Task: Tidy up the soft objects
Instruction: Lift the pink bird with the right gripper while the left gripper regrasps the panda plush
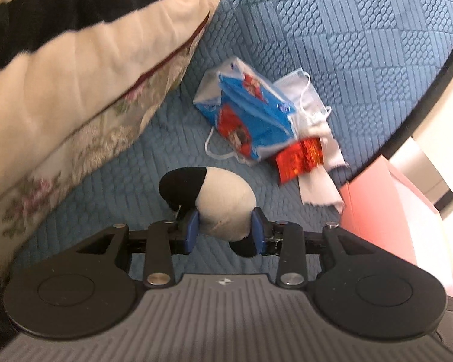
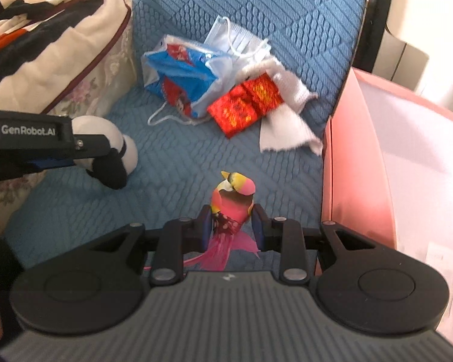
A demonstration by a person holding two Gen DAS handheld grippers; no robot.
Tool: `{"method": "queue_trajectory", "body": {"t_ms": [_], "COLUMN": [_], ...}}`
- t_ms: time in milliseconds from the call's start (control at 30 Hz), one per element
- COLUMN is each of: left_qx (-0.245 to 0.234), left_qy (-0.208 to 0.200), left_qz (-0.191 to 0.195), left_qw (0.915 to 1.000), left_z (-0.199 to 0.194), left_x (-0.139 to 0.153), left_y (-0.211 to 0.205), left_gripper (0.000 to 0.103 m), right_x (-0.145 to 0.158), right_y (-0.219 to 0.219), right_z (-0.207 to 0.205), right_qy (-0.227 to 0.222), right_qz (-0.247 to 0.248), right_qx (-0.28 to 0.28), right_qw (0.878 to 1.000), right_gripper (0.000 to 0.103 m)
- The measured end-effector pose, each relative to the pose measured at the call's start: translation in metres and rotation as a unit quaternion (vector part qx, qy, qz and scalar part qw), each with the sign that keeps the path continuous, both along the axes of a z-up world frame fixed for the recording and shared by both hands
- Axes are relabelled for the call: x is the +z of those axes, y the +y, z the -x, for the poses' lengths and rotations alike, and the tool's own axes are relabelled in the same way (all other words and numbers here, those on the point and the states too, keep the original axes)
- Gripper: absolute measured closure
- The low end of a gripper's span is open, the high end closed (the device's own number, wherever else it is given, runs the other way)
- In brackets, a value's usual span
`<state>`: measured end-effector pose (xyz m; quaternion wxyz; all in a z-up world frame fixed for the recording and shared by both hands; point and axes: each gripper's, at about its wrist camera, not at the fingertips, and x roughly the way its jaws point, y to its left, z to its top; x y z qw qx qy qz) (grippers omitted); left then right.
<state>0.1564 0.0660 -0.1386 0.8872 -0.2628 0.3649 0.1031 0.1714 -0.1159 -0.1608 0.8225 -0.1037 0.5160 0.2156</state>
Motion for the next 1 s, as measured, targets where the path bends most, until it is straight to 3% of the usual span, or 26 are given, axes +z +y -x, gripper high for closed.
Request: {"method": "queue_trajectory", "body": {"t_ms": [200,300,367,1000], "left_qx": [-0.006,-0.004,-0.003,-0.012], "left_qy": [0.016,0.016,0.019,0.02], "left_qz": [0.032,0.04,0.039,0.034], "left_qw": [0.9993,0.9991,0.9991,0.9992], "left_z": [0.018,0.021,0.021,0.002], "left_x": [-0.004,-0.005,-0.005,-0.02], "left_y": [0.002,0.003,0.004,0.005], "left_gripper": [0.055,0.044,0.03,0.027], "right_x": [0.002,0.0,-0.001,-0.027], "right_y": [-0.007,-0.007,-0.006,-0.002], "right_z": [0.016,0.017,0.017,0.016], "right_qy": [0.015,0.019,0.022,0.053], "right_qz": [-0.001,0.003,0.007,0.034], "right_qx": [-0.007,-0.009,-0.008,-0.005], "right_qw": [1.0,1.0,1.0,0.998], "right_gripper": [0.072,0.072,0.072,0.071]}}
